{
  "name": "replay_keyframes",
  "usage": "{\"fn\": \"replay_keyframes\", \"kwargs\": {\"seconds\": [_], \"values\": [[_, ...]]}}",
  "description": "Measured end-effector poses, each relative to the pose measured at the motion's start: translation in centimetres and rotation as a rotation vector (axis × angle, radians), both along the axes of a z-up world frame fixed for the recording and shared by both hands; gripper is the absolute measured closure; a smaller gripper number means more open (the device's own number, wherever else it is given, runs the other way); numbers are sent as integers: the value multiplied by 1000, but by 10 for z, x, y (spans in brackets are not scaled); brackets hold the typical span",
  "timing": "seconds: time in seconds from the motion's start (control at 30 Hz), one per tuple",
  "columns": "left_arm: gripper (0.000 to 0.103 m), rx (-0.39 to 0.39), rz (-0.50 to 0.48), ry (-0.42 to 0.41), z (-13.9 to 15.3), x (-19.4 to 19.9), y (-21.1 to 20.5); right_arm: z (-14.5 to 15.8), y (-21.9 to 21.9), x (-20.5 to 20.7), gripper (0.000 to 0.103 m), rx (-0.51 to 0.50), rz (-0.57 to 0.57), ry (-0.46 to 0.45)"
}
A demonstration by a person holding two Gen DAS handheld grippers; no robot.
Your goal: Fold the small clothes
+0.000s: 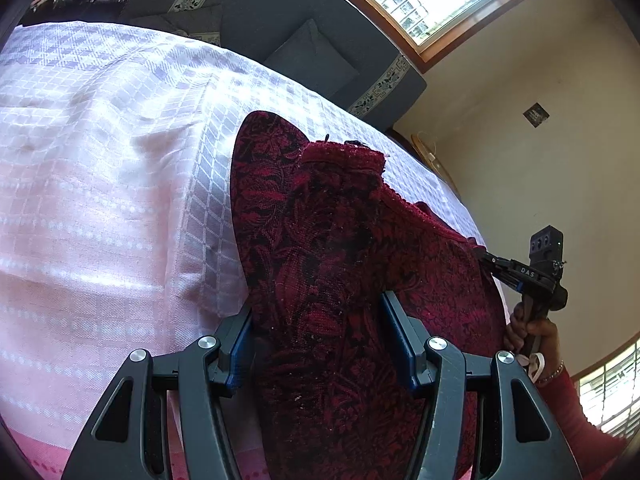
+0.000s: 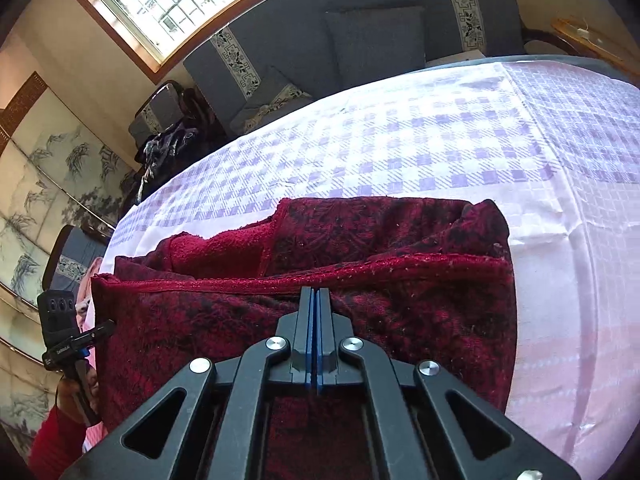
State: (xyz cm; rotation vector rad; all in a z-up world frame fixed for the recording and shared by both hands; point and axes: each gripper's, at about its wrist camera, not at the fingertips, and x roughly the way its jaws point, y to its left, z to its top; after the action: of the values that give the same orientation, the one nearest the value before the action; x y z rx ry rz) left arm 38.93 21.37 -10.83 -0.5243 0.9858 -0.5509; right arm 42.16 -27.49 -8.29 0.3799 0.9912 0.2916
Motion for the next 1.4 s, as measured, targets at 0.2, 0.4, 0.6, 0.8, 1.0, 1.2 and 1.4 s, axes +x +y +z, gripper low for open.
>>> {"fn": "replay_keyframes", "kwargs": {"seconds": [0.2,0.4,0.6,0.8,1.0,1.2,1.4], "values": [[45,5,-11,30,2,8,-1,41,36,-43,91,-6,67,-136],[56,-1,11,68,1,15,2,9,86,-39,84,-103,195,-35],[79,-3,22,63,14,11,-4,-13,67,-41,84,41,130,16],[81,23,13,45,37,8,-11,6,50,-67,79,107,70,-78],[82,48,-11,26,63,3,-26,24,46,-114,73,171,87,-182],[82,82,-46,14,97,0,-51,27,71,-141,72,199,185,-226],[82,139,-55,29,127,-5,-85,24,86,-139,72,275,229,-214]]}}
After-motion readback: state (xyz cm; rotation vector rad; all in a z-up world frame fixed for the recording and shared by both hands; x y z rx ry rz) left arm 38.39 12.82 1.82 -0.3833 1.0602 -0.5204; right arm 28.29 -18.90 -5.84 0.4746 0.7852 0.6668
